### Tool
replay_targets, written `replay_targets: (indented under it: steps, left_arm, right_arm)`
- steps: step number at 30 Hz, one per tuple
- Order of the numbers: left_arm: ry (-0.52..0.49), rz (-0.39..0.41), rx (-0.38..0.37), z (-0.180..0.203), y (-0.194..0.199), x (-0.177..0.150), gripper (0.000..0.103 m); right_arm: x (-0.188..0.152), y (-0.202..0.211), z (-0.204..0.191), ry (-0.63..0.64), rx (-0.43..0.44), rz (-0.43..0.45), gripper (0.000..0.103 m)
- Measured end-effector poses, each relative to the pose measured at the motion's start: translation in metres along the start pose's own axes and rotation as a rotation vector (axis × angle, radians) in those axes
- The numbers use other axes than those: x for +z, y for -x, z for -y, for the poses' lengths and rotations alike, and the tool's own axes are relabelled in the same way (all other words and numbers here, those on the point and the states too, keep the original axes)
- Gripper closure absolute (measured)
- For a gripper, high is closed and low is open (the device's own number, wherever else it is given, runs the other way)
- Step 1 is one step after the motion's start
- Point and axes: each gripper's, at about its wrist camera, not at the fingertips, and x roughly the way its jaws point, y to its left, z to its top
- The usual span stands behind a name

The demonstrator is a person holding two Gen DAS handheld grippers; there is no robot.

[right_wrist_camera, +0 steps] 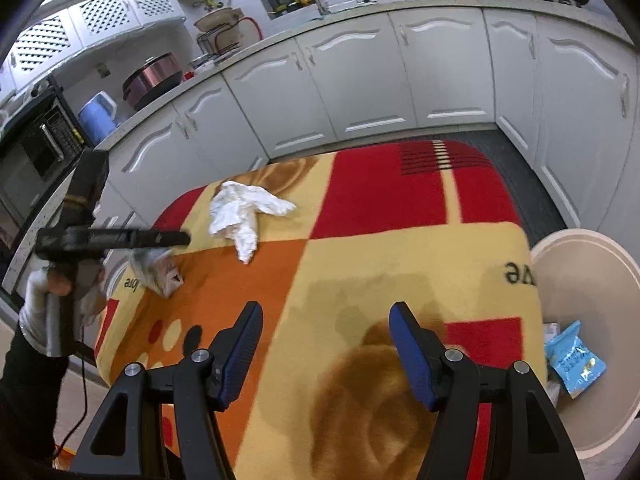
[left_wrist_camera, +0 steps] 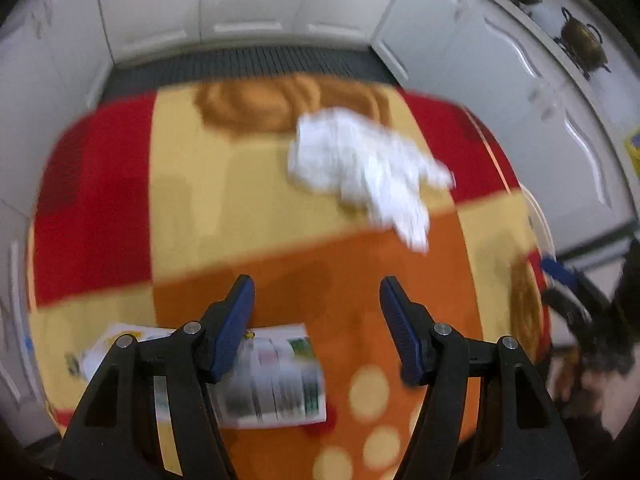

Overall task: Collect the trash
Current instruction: 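Grasp the white milk carton with the left gripper while the right gripper grasps the white tissue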

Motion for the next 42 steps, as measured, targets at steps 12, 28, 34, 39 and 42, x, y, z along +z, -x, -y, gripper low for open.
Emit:
replay_targets:
  steps: [12,28,34,39,42]
  left_arm:
    - [0.118,0.160,-0.065,-0.044,0.073,-0.090,0.033]
    - [0.321,0.145,0.215,-0.093,0.082,-0.167,0.033]
    - [0.385,0.172,0.245,-0.117,0.063,-0.141,0.033]
    - [0.424,0.278,0.099,-0.130,0.062,-0.102,0.033]
    - [0.442,0.324,0.036,-0.127,0.074,-0.094,0.033]
  right_arm:
    - [0.006,-0.019,-0.040,0.080,0.043,-0.024,0.037]
    - [0.012,-0.053,-0.098,0.250,0.128,-0.070,0.029]
    - [0.018,-0.059,-0.090,0.211,0.110,-0.072,0.029]
    - [0.043,-0.063,-0.089,0.242,0.057,-0.007,0.016]
    - [0.058,-0.081,-0.096,0.305,0.011,-0.022,0.011]
